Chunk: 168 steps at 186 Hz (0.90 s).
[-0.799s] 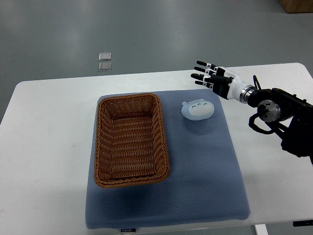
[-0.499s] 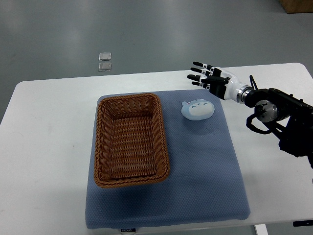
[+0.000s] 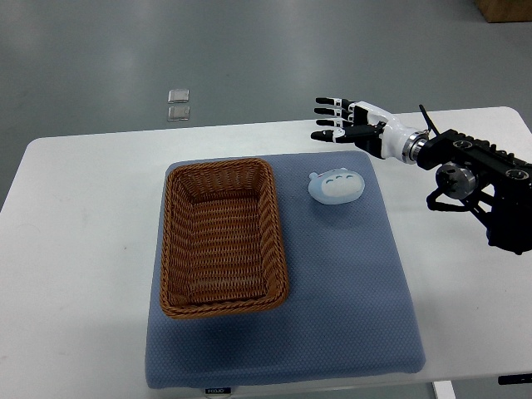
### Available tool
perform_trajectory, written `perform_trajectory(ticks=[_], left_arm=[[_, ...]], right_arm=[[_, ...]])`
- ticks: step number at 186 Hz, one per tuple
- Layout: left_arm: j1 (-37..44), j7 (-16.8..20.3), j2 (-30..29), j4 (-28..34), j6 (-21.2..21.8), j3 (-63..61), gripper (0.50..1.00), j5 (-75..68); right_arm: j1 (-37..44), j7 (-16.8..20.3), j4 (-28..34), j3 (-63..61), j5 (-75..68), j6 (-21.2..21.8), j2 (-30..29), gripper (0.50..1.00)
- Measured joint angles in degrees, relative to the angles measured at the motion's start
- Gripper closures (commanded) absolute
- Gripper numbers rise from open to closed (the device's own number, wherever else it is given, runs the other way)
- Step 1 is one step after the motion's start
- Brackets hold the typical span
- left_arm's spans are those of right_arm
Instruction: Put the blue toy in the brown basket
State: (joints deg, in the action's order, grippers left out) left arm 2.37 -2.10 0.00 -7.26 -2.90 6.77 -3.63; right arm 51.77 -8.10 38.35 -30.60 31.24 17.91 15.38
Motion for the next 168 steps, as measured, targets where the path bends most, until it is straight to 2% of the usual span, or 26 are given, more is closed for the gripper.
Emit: perform_trajectory(ticks=[44,70,108,135,168], left_arm=[[0.0,0.0,0.0,0.21,0.0,-0.02,0.5,0.0],[0.0,-0.01,0.0,0.18,0.0,-0.08,0.5,-0.01],[0.0,-0.01,0.0,0.15,0.0,-0.08,0.5,-0.01],[0.0,-0.01,0.0,0.19,0.0,-0.08,0.5,-0.01],[0.0,-0.01,0.0,0.17,0.0,-0.08,0.5,0.0]], right_arm=[[0.91,-4.33,2.72,1.31,24.81,0.08,4.41,0.585],[3.96,-7.74,3.86,8.4,36.44,0.1,7.01,0.585],[7.88,-9.22,5.92,18.34,40.79,-0.33,9.13,0.585],[8.2,-9.22,6.03,19.7,41.11,-1.22,8.57,0.585],[6.86,-9.09,5.52,20.49,41.75,-4.51,7.15,0.587]])
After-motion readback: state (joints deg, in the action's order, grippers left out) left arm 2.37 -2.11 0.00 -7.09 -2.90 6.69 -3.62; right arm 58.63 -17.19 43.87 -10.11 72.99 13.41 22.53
